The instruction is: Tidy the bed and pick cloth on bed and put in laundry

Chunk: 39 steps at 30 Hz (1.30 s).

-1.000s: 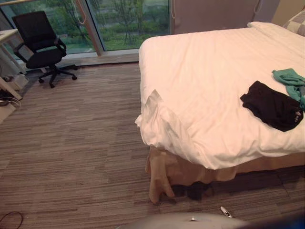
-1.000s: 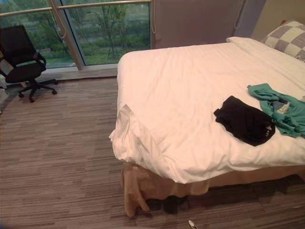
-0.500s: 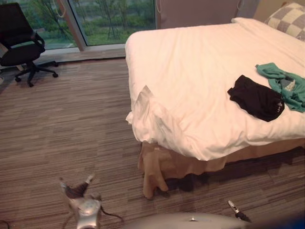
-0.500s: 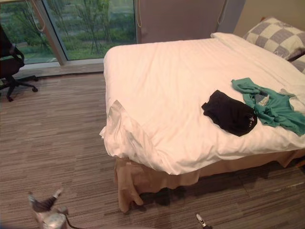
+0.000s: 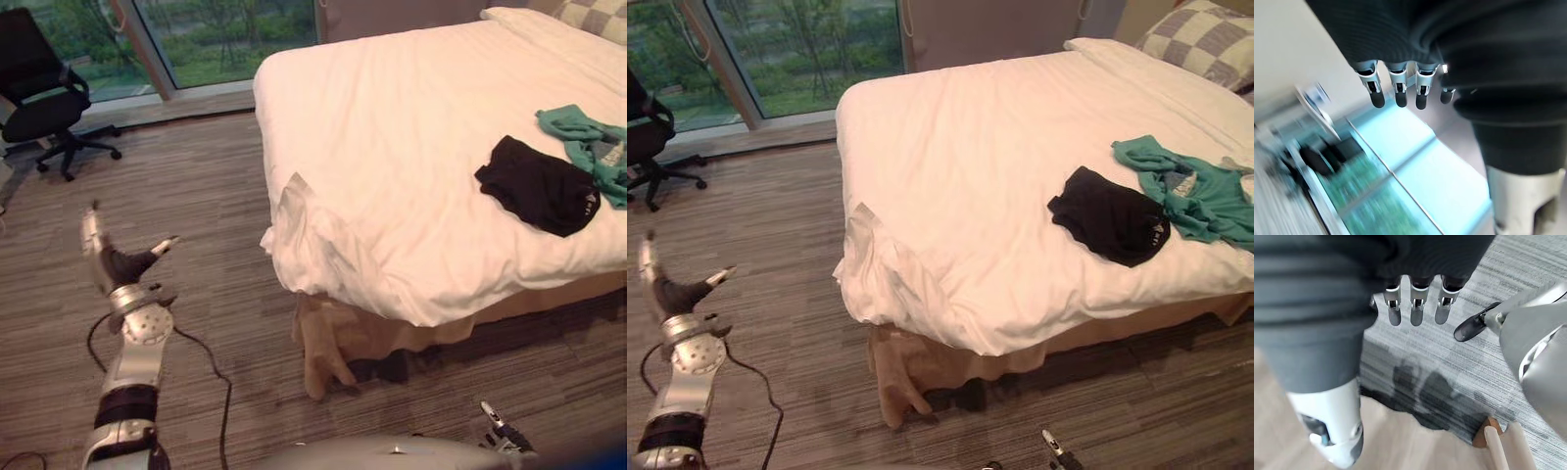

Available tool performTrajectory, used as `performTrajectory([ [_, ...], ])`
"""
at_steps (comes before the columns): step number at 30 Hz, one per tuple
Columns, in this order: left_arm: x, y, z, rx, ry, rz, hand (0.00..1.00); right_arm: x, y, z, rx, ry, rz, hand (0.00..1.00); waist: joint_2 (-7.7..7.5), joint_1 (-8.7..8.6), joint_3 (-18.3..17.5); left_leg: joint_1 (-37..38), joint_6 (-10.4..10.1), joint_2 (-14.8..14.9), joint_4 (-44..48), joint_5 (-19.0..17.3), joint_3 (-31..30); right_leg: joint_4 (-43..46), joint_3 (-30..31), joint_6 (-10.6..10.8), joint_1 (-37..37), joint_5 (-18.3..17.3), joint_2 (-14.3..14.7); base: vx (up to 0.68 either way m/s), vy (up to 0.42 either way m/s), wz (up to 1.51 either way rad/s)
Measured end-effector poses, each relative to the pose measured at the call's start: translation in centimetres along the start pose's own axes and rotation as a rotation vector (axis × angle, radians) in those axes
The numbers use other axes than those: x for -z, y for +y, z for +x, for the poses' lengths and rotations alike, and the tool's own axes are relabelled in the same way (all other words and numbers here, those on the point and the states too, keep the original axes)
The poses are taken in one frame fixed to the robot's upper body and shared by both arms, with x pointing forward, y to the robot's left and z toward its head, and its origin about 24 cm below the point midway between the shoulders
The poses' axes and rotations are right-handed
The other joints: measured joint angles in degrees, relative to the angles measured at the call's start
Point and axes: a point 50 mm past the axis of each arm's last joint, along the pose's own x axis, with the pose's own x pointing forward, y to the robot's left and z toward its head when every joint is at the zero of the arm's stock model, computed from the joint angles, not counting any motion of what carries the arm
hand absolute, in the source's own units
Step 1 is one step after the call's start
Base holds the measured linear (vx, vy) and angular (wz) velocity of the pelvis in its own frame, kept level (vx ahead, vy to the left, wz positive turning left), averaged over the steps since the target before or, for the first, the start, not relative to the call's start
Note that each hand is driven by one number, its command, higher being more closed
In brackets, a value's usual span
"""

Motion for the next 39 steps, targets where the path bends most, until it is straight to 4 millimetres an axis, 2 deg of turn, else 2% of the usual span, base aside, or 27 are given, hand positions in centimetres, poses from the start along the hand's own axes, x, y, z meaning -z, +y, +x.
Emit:
performTrajectory([
  [6,-2.8,-3.1,1.4,0.167,-0.066,-0.042,0.00,1.6,0.0,-0.2,0.023,0.029,0.013,0.00,0.95,-2.15,0.31,-1.04,0.02,0.10,0.30,0.01,2.65,0.08,2.91,-0.39,-2.49,0.92,0.26,-0.03,-0.026,-0.25],
  [9,-3.4,-3.9,1.6,0.187,-0.078,-0.043,0.00,1.7,0.0,-0.2,0.031,0.022,0.010,0.00,1.27,-2.73,0.34,-1.98,0.02,0.11,0.56,0.02,3.01,0.26,3.31,-0.44,-3.65,1.09,0.25,-0.03,-0.024,-0.14],
  [12,-3.0,-4.6,1.6,0.180,-0.017,-0.028,0.00,1.4,0.4,-0.2,0.022,-0.002,-0.009,0.00,1.90,-3.67,0.68,-2.51,0.11,0.18,0.71,0.10,3.84,1.28,4.27,-0.44,-5.04,1.09,0.27,-0.03,-0.027,-0.14],
  [14,-2.5,-5.4,1.1,0.181,0.052,-0.030,0.00,1.1,1.1,-0.2,0.003,-0.026,-0.026,0.00,2.58,-3.80,1.14,-2.64,0.22,0.08,0.81,0.19,5.35,2.02,5.41,-0.43,-6.28,1.08,0.16,-0.06,-0.026,-0.29],
  [19,-2.3,-6.8,1.0,0.168,0.201,-0.104,0.00,1.4,3.0,-0.2,-0.041,-0.047,-0.056,0.00,2.48,-4.20,1.70,-6.31,0.49,0.11,1.72,1.79,6.20,5.85,6.23,-0.87,-11.75,0.43,-0.30,-0.08,-0.047,-0.08],
  [24,-2.5,-8.7,1.3,0.209,0.357,-0.209,0.00,-0.7,6.1,-0.1,-0.136,-0.150,-0.076,0.00,1.89,-4.51,5.05,-8.14,0.52,0.21,1.67,2.27,9.26,13.66,8.70,-1.25,-18.67,-2.45,-0.84,-0.12,-0.032,-0.19],
  [25,-3.1,-9.2,1.8,0.210,0.380,-0.264,1.00,-1.5,7.3,-0.2,-0.173,-0.185,-0.087,0.00,1.55,-5.10,5.72,-9.74,0.85,0.19,1.59,2.56,9.49,15.20,9.36,-1.16,-21.14,-2.61,-1.22,-0.11,-0.028,-0.04],
  [28,-5.8,-10.0,3.9,0.212,0.368,-0.388,1.00,-3.3,10.3,-0.7,-0.273,-0.272,-0.070,0.00,0.17,-5.35,9.13,-12.14,1.12,-0.38,1.57,3.13,11.14,17.24,11.00,-1.20,-25.39,-2.01,-1.62,-0.10,-0.015,-0.17],
  [32,-9.0,-9.8,6.1,0.148,0.335,-0.540,1.00,-4.7,12.8,-1.6,-0.359,-0.359,-0.052,0.00,-0.80,-5.67,12.05,-15.09,1.06,-0.78,1.43,4.04,12.46,17.84,12.37,-1.16,-29.47,-0.86,-1.76,0.00,-0.003,-0.12],
  [39,-11.6,-9.4,7.7,0.100,0.293,-0.584,1.00,-6.3,14.7,-2.7,-0.427,-0.460,-0.052,0.00,-1.22,-5.67,14.29,-16.65,0.76,-0.85,1.94,4.22,13.92,18.31,12.44,-1.00,-31.17,-0.58,-2.13,0.06,0.005,0.00],
])
